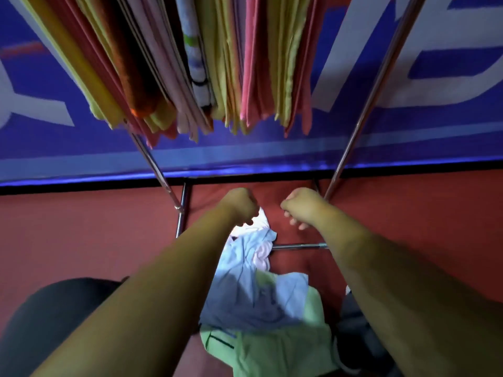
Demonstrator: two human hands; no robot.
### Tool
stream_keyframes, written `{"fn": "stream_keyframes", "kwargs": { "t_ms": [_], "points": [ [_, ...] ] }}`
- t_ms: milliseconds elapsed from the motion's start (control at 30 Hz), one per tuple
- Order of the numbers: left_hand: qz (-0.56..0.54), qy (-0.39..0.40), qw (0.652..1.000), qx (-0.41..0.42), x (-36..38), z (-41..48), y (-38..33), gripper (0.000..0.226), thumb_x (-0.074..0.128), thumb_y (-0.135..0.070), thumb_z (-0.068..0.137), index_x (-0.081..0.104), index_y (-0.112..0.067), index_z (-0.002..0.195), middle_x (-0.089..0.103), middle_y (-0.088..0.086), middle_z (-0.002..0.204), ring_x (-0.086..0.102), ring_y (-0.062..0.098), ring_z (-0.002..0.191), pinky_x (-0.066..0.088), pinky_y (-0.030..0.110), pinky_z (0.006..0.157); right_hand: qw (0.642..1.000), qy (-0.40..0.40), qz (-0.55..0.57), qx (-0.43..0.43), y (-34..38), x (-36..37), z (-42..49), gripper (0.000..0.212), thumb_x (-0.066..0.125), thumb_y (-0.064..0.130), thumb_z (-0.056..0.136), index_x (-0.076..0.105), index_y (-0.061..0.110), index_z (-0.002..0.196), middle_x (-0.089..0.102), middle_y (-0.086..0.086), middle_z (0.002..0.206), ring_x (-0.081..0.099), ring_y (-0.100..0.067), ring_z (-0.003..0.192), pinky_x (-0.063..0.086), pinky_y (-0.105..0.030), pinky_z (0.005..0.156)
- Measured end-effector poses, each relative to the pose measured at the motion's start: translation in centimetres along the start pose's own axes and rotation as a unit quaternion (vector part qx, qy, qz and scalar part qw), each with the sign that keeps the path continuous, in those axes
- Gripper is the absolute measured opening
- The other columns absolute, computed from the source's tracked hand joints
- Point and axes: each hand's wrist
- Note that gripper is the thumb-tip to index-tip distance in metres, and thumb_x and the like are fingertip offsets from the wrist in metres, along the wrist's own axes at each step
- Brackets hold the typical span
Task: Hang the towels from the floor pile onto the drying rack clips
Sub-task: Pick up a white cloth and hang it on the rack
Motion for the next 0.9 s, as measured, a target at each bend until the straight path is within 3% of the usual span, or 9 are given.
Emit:
{"fn": "stream_keyframes", "kwargs": {
  "t_ms": [67,233,300,367,467,633,733,800,900],
  "points": [
    [-0.012,0.037,0.999,-0.032,2.6,1.1,2.2,0.016,0.063,-0.006,0.093,0.073,0.003,0.102,0.08,0.019,0.093,0.079,0.039,0.083,0.065,0.048,0.073,0.999,0.025,0.025,0.035,-2.1,2.8,1.3,0.011,0.056,0.018,0.102,0.062,0.012,0.096,0.073,-0.007,0.085,0.067,-0.022,0.064,0.054,-0.032,0.057],
    [-0.006,0.086,0.992,-0.096,8.5,2.9,7.2,0.02,0.061,-0.011,0.101,0.074,-0.006,0.115,0.078,0.011,0.11,0.075,0.025,0.091,0.062,0.034,0.081,0.99,0.092,0.027,0.103,-7.8,9.3,4.0,0.017,0.056,0.026,0.102,0.062,0.014,0.091,0.08,-0.016,0.1,0.078,-0.03,0.083,0.064,-0.047,0.077],
    [0.013,0.093,0.992,-0.089,10.7,3.6,9.4,0.024,0.061,-0.014,0.101,0.074,-0.006,0.119,0.076,0.011,0.119,0.072,0.026,0.102,0.059,0.032,0.086,0.986,0.115,0.026,0.122,-9.4,11.1,4.6,0.019,0.055,0.025,0.103,0.061,0.015,0.088,0.08,-0.017,0.104,0.075,-0.028,0.079,0.061,-0.041,0.076],
    [0.071,0.131,0.986,-0.08,12.7,3.9,11.0,0.028,0.054,-0.014,0.103,0.073,-0.005,0.122,0.071,0.013,0.128,0.065,0.03,0.121,0.051,0.032,0.094,0.981,0.133,0.025,0.139,-10.6,12.5,5.3,0.021,0.054,0.024,0.105,0.059,0.016,0.087,0.079,-0.016,0.107,0.071,-0.027,0.082,0.056,-0.038,0.076],
    [0.124,0.133,0.977,-0.11,15.8,4.2,12.9,0.036,0.049,-0.014,0.105,0.065,-0.004,0.136,0.063,0.016,0.141,0.058,0.034,0.132,0.048,0.037,0.109,0.976,0.148,0.02,0.156,-12.6,14.8,5.8,0.022,0.053,0.025,0.105,0.057,0.015,0.086,0.076,-0.014,0.103,0.068,-0.028,0.082,0.052,-0.037,0.075],
    [0.262,0.155,0.949,-0.081,21.2,4.0,18.0,0.059,0.053,-0.023,0.097,0.043,-0.033,0.154,0.045,0.007,0.157,0.036,0.032,0.149,0.033,0.044,0.123,0.969,0.18,-0.033,0.166,-15.1,18.3,6.7,0.02,0.053,0.019,0.1,0.067,0.007,0.093,0.079,-0.016,0.091,0.078,-0.034,0.08,0.059,-0.04,0.069],
    [0.301,0.159,0.938,-0.062,23.2,3.8,19.9,0.053,0.049,-0.02,0.102,0.039,-0.024,0.153,0.046,0.005,0.153,0.033,0.037,0.149,0.02,0.045,0.128,0.963,0.203,-0.081,0.158,-16.3,19.6,7.2,0.026,0.053,0.017,0.099,0.074,0.001,0.1,0.08,-0.017,0.097,0.079,-0.038,0.088,0.064,-0.046,0.075],
    [0.309,0.143,0.938,-0.058,23.6,3.9,20.2,0.046,0.051,-0.016,0.102,0.047,-0.019,0.148,0.043,0.009,0.153,0.037,0.038,0.147,0.03,0.043,0.124,0.958,0.211,-0.092,0.17,-17.1,20.2,7.3,0.028,0.055,0.022,0.099,0.075,0.002,0.096,0.08,-0.016,0.096,0.08,-0.037,0.086,0.066,-0.05,0.082],
    [0.291,0.041,0.954,-0.063,23.8,4.7,20.5,0.041,0.053,-0.012,0.102,0.057,-0.01,0.142,0.056,0.013,0.146,0.051,0.032,0.14,0.044,0.04,0.115,0.954,0.21,-0.114,0.179,-17.7,20.5,7.5,0.035,0.053,0.024,0.1,0.078,0.005,0.086,0.081,-0.012,0.087,0.08,-0.033,0.081,0.066,-0.052,0.083]
  ]
}}
Point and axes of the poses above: each hand's wrist, its own z-axis towards the middle knuckle, its own x-axis out of the palm, y = z × x
